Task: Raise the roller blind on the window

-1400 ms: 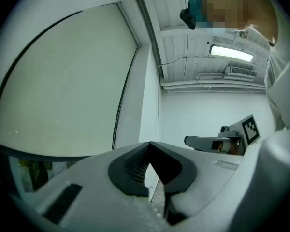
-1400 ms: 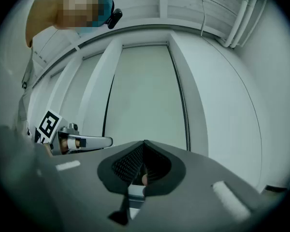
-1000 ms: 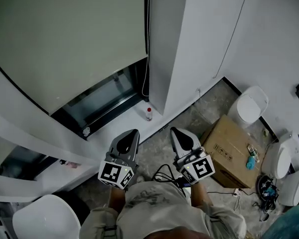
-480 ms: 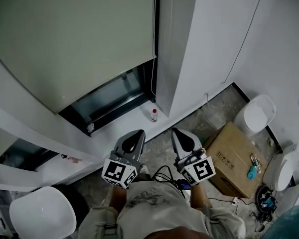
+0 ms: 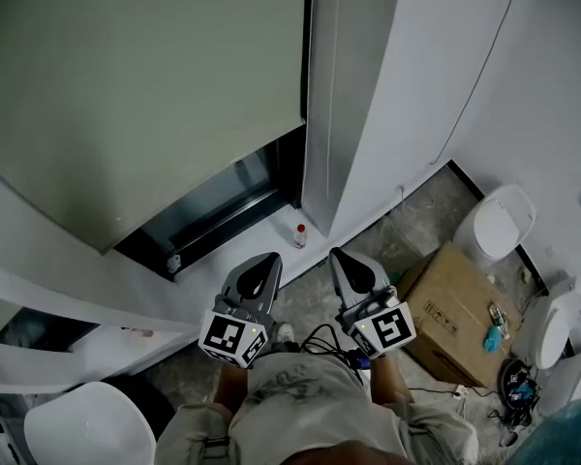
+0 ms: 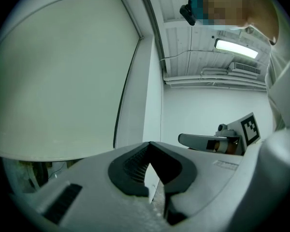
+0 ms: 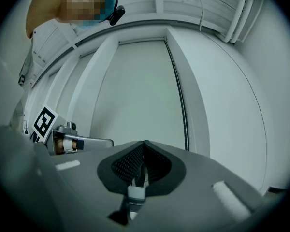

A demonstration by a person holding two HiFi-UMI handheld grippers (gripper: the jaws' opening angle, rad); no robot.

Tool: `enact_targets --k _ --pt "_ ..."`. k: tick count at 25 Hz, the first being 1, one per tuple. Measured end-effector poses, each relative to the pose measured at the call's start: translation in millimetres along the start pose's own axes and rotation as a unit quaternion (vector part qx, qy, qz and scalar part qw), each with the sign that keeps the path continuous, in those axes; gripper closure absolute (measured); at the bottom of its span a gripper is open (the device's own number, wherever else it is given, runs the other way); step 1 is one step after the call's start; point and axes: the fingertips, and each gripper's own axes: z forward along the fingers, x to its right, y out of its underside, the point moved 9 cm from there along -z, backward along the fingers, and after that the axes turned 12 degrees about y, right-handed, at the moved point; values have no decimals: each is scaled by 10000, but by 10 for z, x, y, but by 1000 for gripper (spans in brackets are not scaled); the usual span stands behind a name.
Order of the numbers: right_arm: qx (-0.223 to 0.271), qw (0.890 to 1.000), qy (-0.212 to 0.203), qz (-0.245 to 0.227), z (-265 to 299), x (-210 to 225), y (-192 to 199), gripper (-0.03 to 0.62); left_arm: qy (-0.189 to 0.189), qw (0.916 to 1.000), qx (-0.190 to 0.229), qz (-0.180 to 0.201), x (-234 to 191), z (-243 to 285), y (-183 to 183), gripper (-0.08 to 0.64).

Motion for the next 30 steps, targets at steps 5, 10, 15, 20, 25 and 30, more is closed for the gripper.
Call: enact_targets --k 5,10,15,20,25,30 --pt "1 10000 51 -38 265 -24 38 581 88 10000 -1 -12 -280 73 -14 555" --pt "-98 9997 199 -62 497 -12 71 581 173 9998 40 -103 -528 139 -21 555" --pt "-212 9989 382 -164 650 -46 65 581 329 9994 -10 -125 -725 161 -71 555" --pt "-242 9981 537 -185 735 -31 53 581 414 9990 -3 -159 -849 205 -86 555" --pt "-341 9974 592 -225 818 34 96 581 420 9989 -21 -222 -918 280 -48 555" --pt "-260 9982 506 -173 897 151 140 581 360 9990 -28 -254 -950 407 -11 555"
